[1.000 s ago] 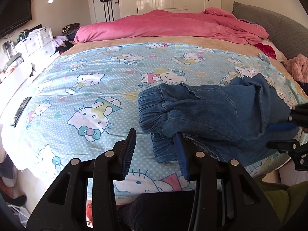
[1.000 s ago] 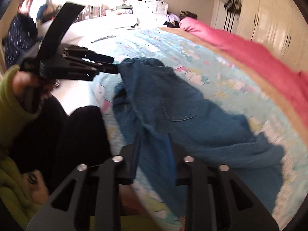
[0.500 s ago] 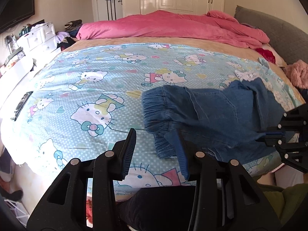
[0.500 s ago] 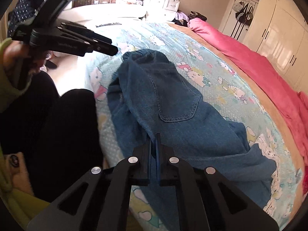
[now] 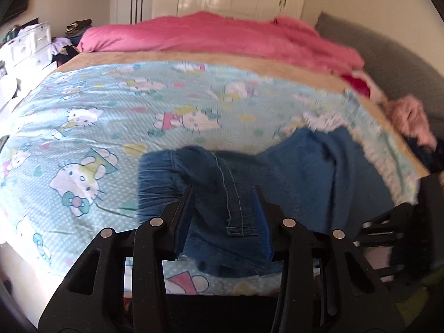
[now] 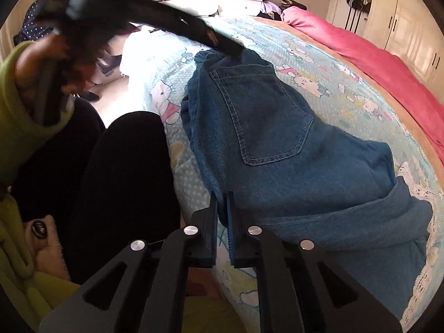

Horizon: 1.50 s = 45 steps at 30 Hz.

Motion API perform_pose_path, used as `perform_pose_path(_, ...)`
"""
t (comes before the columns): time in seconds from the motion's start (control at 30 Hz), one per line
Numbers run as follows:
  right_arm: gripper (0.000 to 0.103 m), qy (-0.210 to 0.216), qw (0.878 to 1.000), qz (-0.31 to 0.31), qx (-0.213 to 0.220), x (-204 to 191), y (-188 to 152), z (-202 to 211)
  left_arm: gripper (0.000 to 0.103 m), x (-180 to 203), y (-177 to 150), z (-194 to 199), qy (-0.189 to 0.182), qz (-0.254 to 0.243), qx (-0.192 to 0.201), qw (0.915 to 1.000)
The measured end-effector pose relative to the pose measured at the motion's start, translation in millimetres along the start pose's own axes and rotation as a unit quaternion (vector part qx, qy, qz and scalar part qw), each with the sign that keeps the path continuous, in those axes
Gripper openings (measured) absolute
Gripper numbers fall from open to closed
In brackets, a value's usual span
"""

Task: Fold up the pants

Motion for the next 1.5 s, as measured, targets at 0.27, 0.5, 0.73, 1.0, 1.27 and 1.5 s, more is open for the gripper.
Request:
perform_pose_path(0.27,0.025,0.005,0.998,-0.022,0.056,9.4,12.7,38.1,0.033,-10.6,-29.5,-21.8,0.04,-0.014,-0.033,0.9986)
perform_pose_path(0.5,0.04,-0.009,0.995,-0.098,0.029,38.6,25.6,8.7,0.033,-12.6,-33.7,-18.6,0.038,-0.01,-0.032,0.9987)
perform_pose_path(0.73,0.043,0.002,0.993,-0.112,-0.047,32.0,5.3,-27.7,0.034,-12.0,-33.7,-16.9,0.029,-0.008,-0.029,0.9991)
perform_pose_path(1.0,0.051,-0.008,0.992,-0.122,-0.008,45.9,8.0,-0.2,0.037,-10.5,-32.8,-11.7,0.023,-0.004,-0.02,0.9995)
perform_pose_path(1.27,0.06,-0.078,0.982,-0.169,0.031,94.7,-10.2,48.2,0.055,-5.1,-16.1,26.2,0.016,0.006,0.023,0.9996)
perform_pose_path(1.5,0.075,-0.148,0.963,-0.223,0.042,140.6,-25.2,79.2,0.067,13.8,-10.5,38.5,0.001,-0.006,0.032,0.9995)
Point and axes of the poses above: each gripper's, at about its wrist camera, not at the fingertips, and z roughly against the way its jaws point, x to its right, y to its top, the point moved 6 cm from there along -z, roughly the way its jaws point, and after that the axes turned 7 degrees about z, right-handed, at the moved point
